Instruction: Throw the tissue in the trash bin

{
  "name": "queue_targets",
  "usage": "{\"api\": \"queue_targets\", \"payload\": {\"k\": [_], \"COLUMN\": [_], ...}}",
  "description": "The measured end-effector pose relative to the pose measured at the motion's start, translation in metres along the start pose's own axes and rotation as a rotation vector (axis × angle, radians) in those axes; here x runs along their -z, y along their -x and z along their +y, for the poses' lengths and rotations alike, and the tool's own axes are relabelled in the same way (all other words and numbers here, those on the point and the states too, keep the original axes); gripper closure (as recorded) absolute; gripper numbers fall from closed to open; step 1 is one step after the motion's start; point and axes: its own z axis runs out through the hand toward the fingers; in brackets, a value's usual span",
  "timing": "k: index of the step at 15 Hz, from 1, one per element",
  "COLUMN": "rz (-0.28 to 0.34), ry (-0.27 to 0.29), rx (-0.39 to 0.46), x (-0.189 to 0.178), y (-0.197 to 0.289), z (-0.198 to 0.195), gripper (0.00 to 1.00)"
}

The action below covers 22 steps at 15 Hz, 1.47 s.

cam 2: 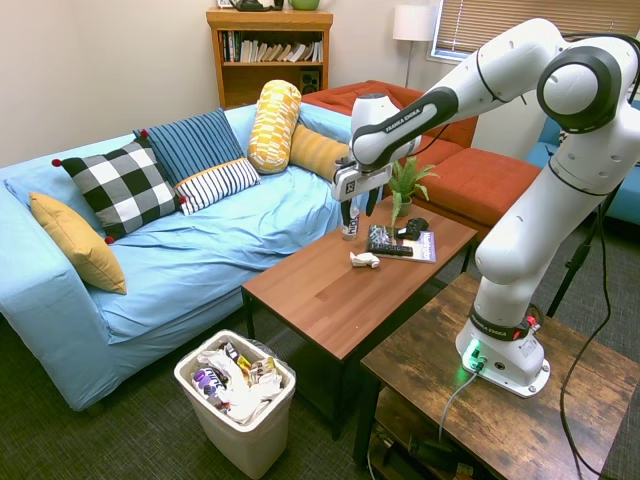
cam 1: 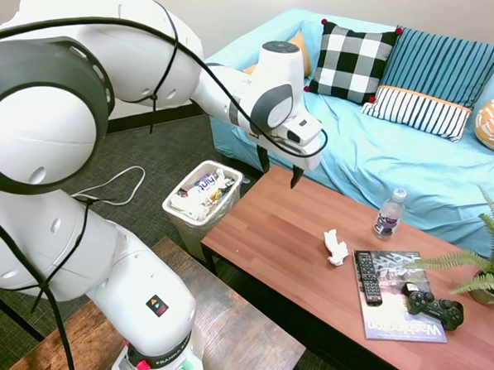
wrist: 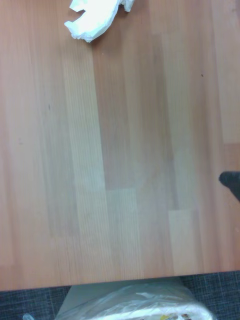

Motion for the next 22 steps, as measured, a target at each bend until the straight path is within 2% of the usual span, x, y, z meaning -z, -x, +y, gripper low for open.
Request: {"api": "queue_targets", "payload": {"k": [4, 6, 9, 13, 19, 22], "rz": [-0.01, 0.006, 0.035, 0.047, -0.02, -0.03], "ry": [0.011, -0.006, -0.03, -0.031, -0.012, 0.004], "rx": [-0.024, -0.067, -0.073, -0.063, -0.076, -0.063], "x": [-0.004, -0.011, -0.035, -0.085, -0.176, -0.205], "y": [-0.012, -0.04, -0.084, -0.131, -0.17, -0.178], "z": [0.004, 0.016, 0.034, 0.03, 0.006, 0.003], "gripper": [0.0, 0.0, 0.0, 0.0, 0.0, 0.0]}}
